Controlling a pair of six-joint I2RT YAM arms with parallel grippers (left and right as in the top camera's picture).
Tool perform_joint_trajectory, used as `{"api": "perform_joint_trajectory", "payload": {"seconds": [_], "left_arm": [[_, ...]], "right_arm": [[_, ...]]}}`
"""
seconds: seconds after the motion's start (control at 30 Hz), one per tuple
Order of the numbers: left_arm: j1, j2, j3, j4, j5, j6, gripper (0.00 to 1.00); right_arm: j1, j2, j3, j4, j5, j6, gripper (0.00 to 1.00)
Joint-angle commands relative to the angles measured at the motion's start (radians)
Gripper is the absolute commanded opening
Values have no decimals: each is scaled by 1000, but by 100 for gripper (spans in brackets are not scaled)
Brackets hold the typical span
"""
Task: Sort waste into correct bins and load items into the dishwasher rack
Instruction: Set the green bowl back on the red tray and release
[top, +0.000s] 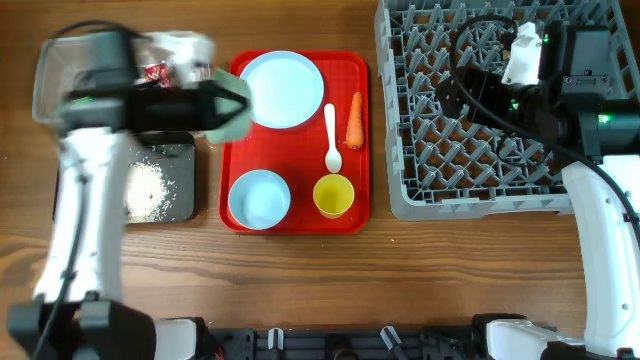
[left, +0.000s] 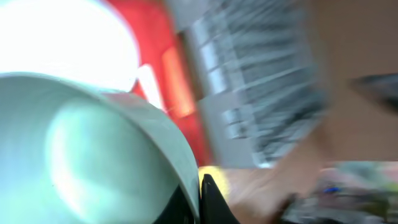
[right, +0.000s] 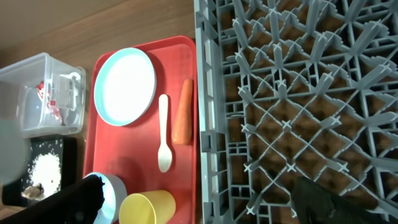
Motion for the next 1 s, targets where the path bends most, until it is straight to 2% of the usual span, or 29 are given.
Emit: {"api": "perform_joint_trajectory", "payload": {"seconds": [0.0, 0.07, 0.17, 0.4, 0.5, 0.6, 0.7, 0.8, 0.83, 0.9, 0.97], "left_arm": [[-231, 76, 0, 29, -587, -180, 4], [-318, 129, 0, 42, -685, -200, 4], [-381, 205, 0, 56, -731, -200, 4], [-409, 367, 0, 63, -740, -229, 5], [-409, 383, 0, 104, -740, -229, 15], [-410, 383, 0, 139, -740, -229, 29], [-410, 381, 0, 137, -739, -229, 29], [-410, 358, 34, 73, -622, -217, 29], [-409, 351, 49, 53, -572, -200, 30], [-410, 328, 95, -16, -366, -122, 37], [-410, 309, 109, -54, -265, -111, 40]], "right_arm": [[6, 5, 12, -1, 7, 14, 99], [6, 5, 12, -2, 7, 15, 100], [6, 5, 12, -5, 8, 14, 100], [6, 5, 12, -13, 8, 14, 100], [6, 5, 12, -23, 8, 13, 100], [6, 5, 12, -28, 8, 14, 100], [6, 5, 12, -32, 8, 13, 100], [6, 5, 12, -31, 8, 12, 100], [6, 5, 12, -31, 8, 11, 100], [6, 5, 12, -31, 8, 12, 100], [6, 5, 12, -30, 8, 11, 100]]}}
